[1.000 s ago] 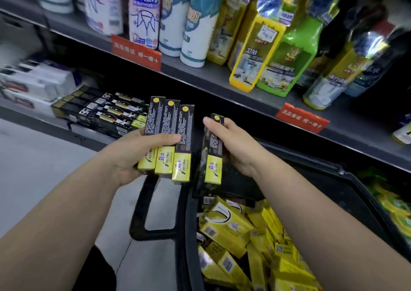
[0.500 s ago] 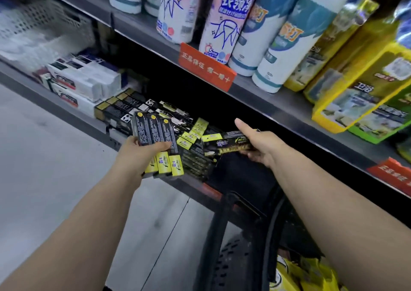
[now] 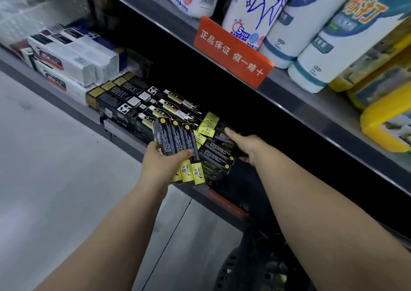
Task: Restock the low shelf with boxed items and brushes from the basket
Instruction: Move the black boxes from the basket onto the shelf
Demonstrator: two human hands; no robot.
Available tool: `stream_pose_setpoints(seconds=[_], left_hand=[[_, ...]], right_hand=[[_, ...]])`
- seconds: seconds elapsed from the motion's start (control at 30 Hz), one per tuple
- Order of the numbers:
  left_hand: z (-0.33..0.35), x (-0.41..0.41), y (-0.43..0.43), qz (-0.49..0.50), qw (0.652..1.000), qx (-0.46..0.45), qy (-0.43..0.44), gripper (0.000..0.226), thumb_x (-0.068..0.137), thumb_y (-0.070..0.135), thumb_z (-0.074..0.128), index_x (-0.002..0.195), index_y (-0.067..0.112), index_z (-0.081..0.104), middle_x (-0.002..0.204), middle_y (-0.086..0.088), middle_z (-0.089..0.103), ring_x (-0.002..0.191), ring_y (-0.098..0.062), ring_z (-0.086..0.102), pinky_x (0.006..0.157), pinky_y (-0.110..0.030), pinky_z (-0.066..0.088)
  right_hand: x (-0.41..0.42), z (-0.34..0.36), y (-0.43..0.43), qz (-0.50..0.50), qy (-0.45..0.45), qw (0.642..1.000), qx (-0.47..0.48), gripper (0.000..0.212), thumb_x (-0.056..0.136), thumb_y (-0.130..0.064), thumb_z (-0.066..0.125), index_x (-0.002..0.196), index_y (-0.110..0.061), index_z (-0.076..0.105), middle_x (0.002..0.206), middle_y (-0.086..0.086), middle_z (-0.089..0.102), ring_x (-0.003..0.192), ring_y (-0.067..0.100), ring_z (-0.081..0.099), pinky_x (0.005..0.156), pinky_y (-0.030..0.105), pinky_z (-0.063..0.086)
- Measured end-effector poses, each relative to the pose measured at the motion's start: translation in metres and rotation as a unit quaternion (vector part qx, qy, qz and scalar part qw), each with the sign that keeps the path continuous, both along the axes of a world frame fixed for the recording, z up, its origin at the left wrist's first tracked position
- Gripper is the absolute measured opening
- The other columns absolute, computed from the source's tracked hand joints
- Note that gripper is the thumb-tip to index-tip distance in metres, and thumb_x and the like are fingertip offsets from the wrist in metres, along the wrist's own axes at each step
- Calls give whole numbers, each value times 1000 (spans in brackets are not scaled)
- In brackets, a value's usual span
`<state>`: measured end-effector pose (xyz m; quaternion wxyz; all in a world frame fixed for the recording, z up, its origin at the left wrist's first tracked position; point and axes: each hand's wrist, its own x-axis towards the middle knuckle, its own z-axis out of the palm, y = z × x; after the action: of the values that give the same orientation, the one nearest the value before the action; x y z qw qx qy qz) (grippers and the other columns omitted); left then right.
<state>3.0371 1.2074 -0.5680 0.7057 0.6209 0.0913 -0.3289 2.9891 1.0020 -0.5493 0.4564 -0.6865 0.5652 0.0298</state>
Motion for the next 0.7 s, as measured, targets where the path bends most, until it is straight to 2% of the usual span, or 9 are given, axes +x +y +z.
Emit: stream_pose_setpoints(seconds=[0.07, 0.1, 0.2, 0.27, 0.33, 0.5, 0.6, 0.63, 0.7], left_hand=[[-2, 1, -2, 6, 1000, -4, -1, 57, 68, 10, 82, 114, 15, 49, 99, -4, 68, 79, -19, 69, 54, -25, 52], [-2, 2, -3, 5, 1000, -4, -5, 59, 68, 12, 82, 117, 14, 49, 100, -3, 69, 78, -18, 69, 51, -24, 52], [-3, 3, -4, 10, 1000, -4, -12, 62, 68, 15, 83, 120, 15, 49, 100, -1, 69, 76, -15, 69, 47, -21, 51], [-4, 4, -5, 11, 1000, -3, -9, 62, 68, 17, 83, 120, 16, 50, 102, -1, 69, 78, -16, 70, 51, -23, 52], [-5, 4, -5, 11, 1000, -4, -6, 62, 68, 17, 83, 120, 16, 50, 103, -2, 68, 81, -18, 69, 58, -27, 53], [-5, 4, -3, 9, 1000, -9, 0, 63, 66, 17, 84, 120, 15, 51, 103, -2, 70, 77, -17, 71, 56, -28, 55], [0, 7, 2, -5, 999, -30, 30, 60, 67, 17, 83, 119, 15, 52, 97, -4, 72, 64, -15, 72, 47, -27, 53], [3, 8, 3, -16, 998, -46, 46, 58, 67, 17, 83, 118, 14, 54, 94, -4, 73, 63, -16, 72, 48, -28, 54], [9, 9, 6, -52, 991, -93, 85, 53, 62, 18, 82, 110, 14, 60, 85, -4, 75, 65, -18, 72, 49, -30, 55]], right_hand=[[0, -3, 0, 66, 40, 997, 5, 78, 72, -58, 70, 129, -9, 51, 132, 7, 54, 120, 25, 50, 90, 34, 42], [1, -2, 1, 100, 54, 994, 4, 80, 73, -57, 70, 133, -8, 49, 137, 8, 51, 125, 26, 47, 94, 35, 38], [4, 0, 3, 208, 87, 974, -31, 79, 73, -55, 71, 136, -13, 47, 144, 7, 44, 129, 25, 43, 87, 29, 33], [6, -1, 5, 250, 104, 960, -65, 79, 73, -51, 72, 139, -18, 43, 147, 6, 40, 131, 24, 42, 86, 27, 33], [7, -1, 6, 261, 105, 956, -77, 77, 75, -46, 73, 139, -19, 43, 147, 6, 40, 131, 24, 42, 89, 26, 33], [6, 8, 15, 289, 110, 946, -99, 71, 80, -42, 70, 140, -16, 41, 147, 7, 38, 132, 25, 40, 103, 31, 34], [10, 28, 31, 365, 98, 904, -198, 67, 84, -33, 68, 142, -24, 34, 146, 10, 37, 127, 27, 44, 101, 35, 43], [12, 36, 37, 406, 66, 887, -210, 73, 83, -26, 70, 144, -30, 29, 147, 9, 33, 126, 25, 44, 97, 31, 45], [12, 52, 49, 505, 17, 835, -217, 89, 80, -11, 71, 146, -38, 19, 152, 3, 21, 124, 16, 41, 84, 13, 42]])
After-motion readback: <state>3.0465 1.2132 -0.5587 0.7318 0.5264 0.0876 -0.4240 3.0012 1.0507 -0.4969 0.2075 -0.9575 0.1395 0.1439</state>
